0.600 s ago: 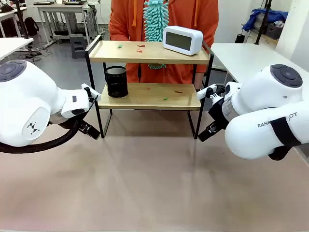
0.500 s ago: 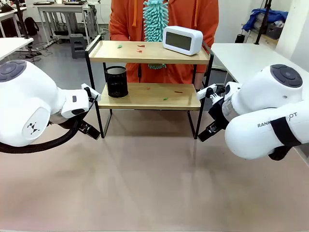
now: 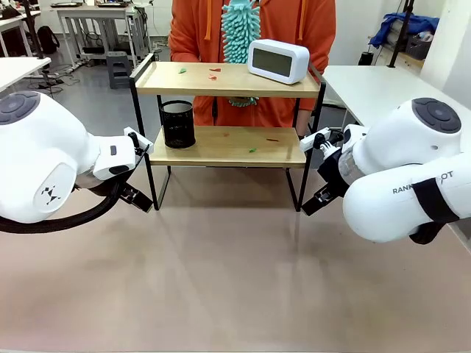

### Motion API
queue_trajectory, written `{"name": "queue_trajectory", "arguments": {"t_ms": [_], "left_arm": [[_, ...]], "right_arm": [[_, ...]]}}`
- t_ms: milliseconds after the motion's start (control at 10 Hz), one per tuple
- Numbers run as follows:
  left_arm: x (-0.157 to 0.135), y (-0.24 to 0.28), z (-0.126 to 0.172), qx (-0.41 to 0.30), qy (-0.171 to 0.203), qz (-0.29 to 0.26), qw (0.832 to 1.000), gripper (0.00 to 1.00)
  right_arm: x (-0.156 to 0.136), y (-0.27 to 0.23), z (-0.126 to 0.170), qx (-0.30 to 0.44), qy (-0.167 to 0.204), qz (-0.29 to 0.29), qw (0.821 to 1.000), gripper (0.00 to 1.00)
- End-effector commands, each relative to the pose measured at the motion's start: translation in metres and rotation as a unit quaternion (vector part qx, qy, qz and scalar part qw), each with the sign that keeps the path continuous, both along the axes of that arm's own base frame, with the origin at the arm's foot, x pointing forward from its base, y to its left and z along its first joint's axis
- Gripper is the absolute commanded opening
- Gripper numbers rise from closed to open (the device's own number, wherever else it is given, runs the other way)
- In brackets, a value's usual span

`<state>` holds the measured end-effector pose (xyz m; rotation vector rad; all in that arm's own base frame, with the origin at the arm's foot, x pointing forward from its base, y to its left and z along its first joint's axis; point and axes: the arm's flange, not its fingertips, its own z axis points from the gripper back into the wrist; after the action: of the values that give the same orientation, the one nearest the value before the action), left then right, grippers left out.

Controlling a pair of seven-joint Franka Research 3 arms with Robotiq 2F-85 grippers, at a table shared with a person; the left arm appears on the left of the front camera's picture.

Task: Clean the shelf.
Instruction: Pick up the Duster from the human.

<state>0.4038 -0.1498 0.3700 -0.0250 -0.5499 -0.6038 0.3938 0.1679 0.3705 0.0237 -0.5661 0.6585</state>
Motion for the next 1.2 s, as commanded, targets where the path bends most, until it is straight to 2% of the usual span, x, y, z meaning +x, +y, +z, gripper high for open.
{"name": "queue_trajectory", "arguments": {"t_ms": [0, 300, 400, 500, 600, 700, 800, 900, 1000, 1100], "left_arm": [[0.0, 0.0, 0.0, 0.0, 0.0, -0.001, 1.0, 1.0], [0.0, 0.0, 0.0, 0.0, 0.0, -0.001, 1.0, 1.0], [0.0, 0.0, 0.0, 0.0, 0.0, 0.0, 1.0, 1.0], [-0.025, 0.01, 0.036, -0.018, 0.036, -0.05, 0.998, 1.0], [-0.052, 0.033, 0.067, -0.036, 0.101, -0.12, 0.987, 1.0], [-0.073, 0.061, 0.094, -0.06, 0.102, -0.112, 0.987, 1.0], [-0.099, 0.101, 0.124, -0.173, 0.074, -0.122, 0.975, 1.0], [-0.121, 0.145, 0.147, -0.251, 0.02, -0.083, 0.964, 1.0], [-0.138, 0.2, 0.156, -0.339, -0.033, -0.027, 0.94, 1.0], [-0.149, 0.25, 0.147, -0.419, -0.056, 0.016, 0.906, 1.0]], "right_arm": [[0.0, 0.0, 0.0, 0.0, 0.0, 0.0, 1.0, 1.0], [0.0, 0.0, 0.0, 0.0, 0.0, 0.0, 1.0, 1.0], [-0.012, -0.007, 0.025, -0.041, 0.045, 0.026, 0.998, 1.0], [-0.027, -0.03, 0.061, -0.042, 0.104, 0.04, 0.993, 1.0], [-0.048, -0.056, 0.096, -0.046, 0.143, 0.013, 0.989, 1.0], [-0.069, -0.084, 0.13, 0.022, 0.18, -0.012, 0.983, 1.0], [-0.089, -0.129, 0.165, 0.135, 0.168, -0.062, 0.975, 1.0], [-0.106, -0.183, 0.186, 0.256, 0.156, -0.077, 0.951, 1.0], [-0.117, -0.244, 0.191, 0.391, 0.144, -0.097, 0.904, 1.0], [-0.121, -0.305, 0.18, 0.519, 0.141, -0.157, 0.828, 1.0]]}}
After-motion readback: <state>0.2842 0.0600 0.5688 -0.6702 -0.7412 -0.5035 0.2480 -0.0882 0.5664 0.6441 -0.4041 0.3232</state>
